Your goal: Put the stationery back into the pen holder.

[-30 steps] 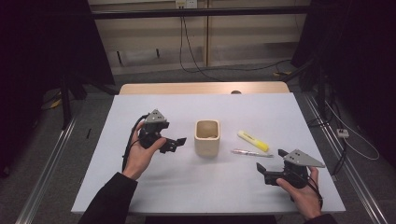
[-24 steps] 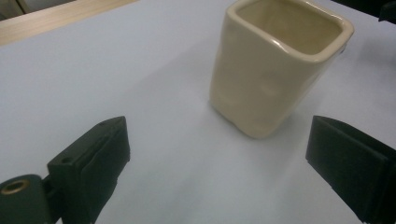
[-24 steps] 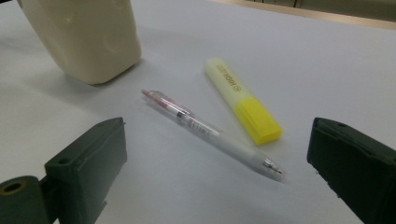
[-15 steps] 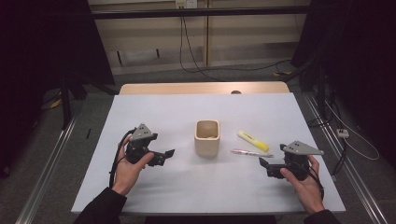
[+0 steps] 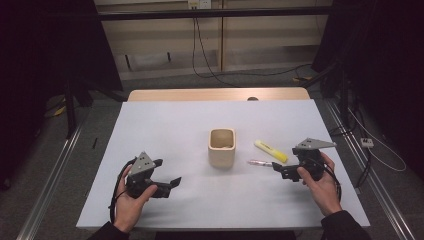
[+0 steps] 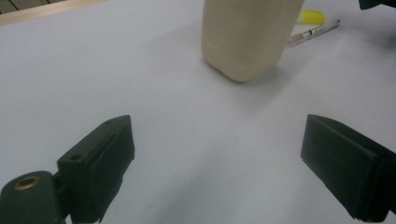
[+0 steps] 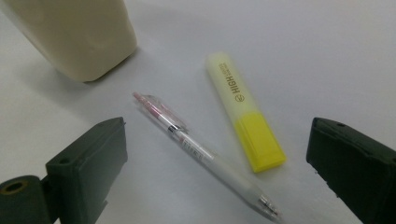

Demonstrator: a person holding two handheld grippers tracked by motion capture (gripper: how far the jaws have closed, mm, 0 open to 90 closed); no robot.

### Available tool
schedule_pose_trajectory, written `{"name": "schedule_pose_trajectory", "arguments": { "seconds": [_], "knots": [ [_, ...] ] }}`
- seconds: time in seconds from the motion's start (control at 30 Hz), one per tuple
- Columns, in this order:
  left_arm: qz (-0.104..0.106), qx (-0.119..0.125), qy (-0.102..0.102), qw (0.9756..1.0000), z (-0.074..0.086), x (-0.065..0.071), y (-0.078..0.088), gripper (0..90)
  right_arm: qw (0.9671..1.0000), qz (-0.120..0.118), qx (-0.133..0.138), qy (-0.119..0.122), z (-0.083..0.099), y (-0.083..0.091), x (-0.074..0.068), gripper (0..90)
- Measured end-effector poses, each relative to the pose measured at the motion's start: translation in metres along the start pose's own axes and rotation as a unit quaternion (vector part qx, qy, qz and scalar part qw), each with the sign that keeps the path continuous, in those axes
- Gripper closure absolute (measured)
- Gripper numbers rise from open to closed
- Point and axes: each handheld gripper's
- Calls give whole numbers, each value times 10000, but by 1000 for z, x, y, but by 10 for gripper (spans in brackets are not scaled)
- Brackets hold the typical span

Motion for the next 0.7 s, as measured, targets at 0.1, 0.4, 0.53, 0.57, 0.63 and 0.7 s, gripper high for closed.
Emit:
{"name": "schedule_pose_trajectory", "arguments": {
  "seconds": [0.1, 0.4, 0.53, 0.57, 0.63, 0.7],
  "knots": [
    [7, 17, 86, 10000, 8, -1, -4, 98, 9999, -7, -101, 10, -5, -2, 1, 49],
    [1, 21, 274, 9996, 13, -4, -4, 98, 9994, -4, -315, -107, -16, -7, 14, 31],
    [-9, 20, 297, 9996, 14, -4, -3, 98, 9983, -60, -571, -70, -24, -16, 19, 38],
    [-17, 11, 297, 9996, 14, -5, -3, 98, 9981, -75, -605, -61, -26, -17, 21, 44],
    [-16, 13, 311, 9995, 15, -5, -3, 98, 9976, -120, -674, -67, -32, -20, 24, 50],
    [-28, 3, 308, 9995, 15, -6, -2, 98, 9969, -42, -791, -15, -36, -22, 27, 79]
  ]
}}
Point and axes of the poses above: each handheld gripper's, and its own axes: y roughly backward along the jaws, z roughly out of its underside, x roughly to its right, and after that the axes turned 9 degrees about -z, right-handed
